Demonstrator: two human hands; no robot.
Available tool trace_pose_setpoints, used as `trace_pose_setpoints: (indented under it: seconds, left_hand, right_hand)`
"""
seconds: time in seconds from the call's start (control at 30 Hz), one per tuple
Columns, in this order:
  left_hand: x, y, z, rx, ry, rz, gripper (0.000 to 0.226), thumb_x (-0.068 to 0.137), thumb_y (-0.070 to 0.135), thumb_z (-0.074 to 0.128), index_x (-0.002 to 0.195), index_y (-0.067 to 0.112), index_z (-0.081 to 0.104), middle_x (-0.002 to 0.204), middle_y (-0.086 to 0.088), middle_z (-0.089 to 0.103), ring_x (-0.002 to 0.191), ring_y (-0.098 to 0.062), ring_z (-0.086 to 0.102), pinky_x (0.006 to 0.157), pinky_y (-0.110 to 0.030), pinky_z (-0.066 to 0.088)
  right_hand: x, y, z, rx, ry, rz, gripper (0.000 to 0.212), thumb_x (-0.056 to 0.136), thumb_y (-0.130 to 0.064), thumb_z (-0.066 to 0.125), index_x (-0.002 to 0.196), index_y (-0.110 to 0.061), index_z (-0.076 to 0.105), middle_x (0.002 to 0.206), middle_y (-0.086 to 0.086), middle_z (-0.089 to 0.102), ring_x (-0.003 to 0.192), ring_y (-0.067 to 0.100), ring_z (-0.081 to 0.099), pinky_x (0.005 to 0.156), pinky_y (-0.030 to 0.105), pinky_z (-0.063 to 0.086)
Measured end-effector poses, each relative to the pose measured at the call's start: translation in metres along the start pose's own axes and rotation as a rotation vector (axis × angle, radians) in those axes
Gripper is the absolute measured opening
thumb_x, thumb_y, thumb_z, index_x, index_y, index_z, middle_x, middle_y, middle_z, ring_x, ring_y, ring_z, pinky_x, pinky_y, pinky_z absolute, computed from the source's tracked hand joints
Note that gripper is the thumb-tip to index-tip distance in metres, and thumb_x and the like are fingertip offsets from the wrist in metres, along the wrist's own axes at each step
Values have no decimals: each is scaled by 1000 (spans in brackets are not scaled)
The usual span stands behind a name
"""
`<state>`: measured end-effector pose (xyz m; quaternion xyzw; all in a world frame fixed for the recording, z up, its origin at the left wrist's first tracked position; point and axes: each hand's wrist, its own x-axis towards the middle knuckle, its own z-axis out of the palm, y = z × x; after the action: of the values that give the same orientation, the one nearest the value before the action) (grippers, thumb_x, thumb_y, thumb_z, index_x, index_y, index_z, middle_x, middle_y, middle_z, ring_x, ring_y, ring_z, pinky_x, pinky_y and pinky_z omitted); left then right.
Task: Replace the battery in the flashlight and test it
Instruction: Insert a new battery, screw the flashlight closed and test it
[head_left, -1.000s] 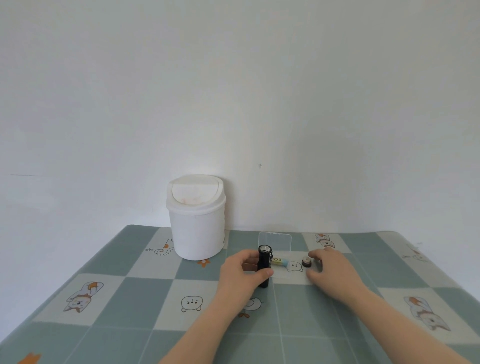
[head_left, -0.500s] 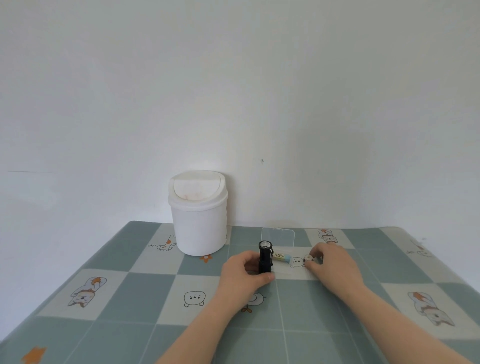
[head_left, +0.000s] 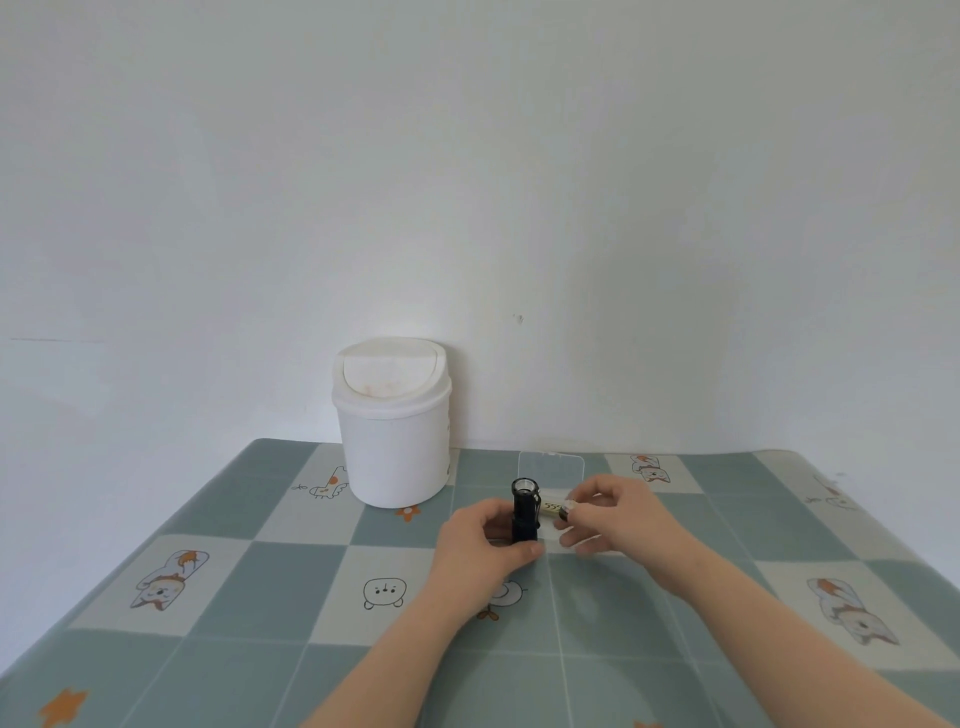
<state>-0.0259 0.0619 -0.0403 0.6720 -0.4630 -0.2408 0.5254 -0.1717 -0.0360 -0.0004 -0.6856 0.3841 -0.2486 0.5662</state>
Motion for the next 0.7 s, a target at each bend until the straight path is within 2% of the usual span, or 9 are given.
trace_pose_setpoints:
  seconds: [0.07,0.2,0.33,0.43,0.53,0.63,0.7]
  left_hand:
    - [0,-1,0,-2,1,-1,27,69,12,78,86,30,67,87,8,74,81,-3,69,73,-9,51]
    - [1,-2,0,-5,0,-3,27,69,12,79,89,27,69,89,6,74,85,-7,69,78,-14,53]
    - [1,-1,0,-4,4,-7,27,69,12,79,88,28,68,89,6,74,85,-7,69,79,-14,53]
    - [0,-1,1,3,8,-3,27,69,12,78,85,31,67,86,9,74,82,-5,69,76,-11,51]
    - [0,-2,1,-6,6,-8,27,70,11,78,88,27,68,87,8,74,82,-5,69,75,-9,51]
    - [0,-2,1,-10,8,-10,27,70,11,78,94,21,71,89,6,75,84,-7,69,77,-12,52]
    - [0,-2,1,-7,10,-5,27,70,11,77,96,20,71,90,5,75,84,-7,69,80,-16,53]
  right_hand:
    - [0,-2,3,3,32,-45,13,79,-3,65,92,0,64,78,14,71,64,18,68,67,30,59]
    - [0,-13,5,17,88,-119,10,75,2,68,84,-4,69,76,9,67,68,16,63,62,25,58]
    - [0,-28,8,34,88,-136,18,71,6,69,86,-2,66,84,18,71,68,19,66,59,23,57]
    - [-1,-40,12,-102,76,-205,14,74,-3,71,87,-6,68,75,9,69,61,15,62,59,24,57]
    - [-2,-50,16,-227,78,-276,14,75,-11,72,89,-13,72,75,3,66,64,14,60,63,26,58]
    - [-4,-58,18,-386,63,-326,20,76,-8,68,91,-20,73,76,-7,65,65,13,64,61,9,51]
    - [-5,-61,20,-517,67,-370,26,77,-5,63,95,-23,73,84,-10,63,75,13,66,61,6,44]
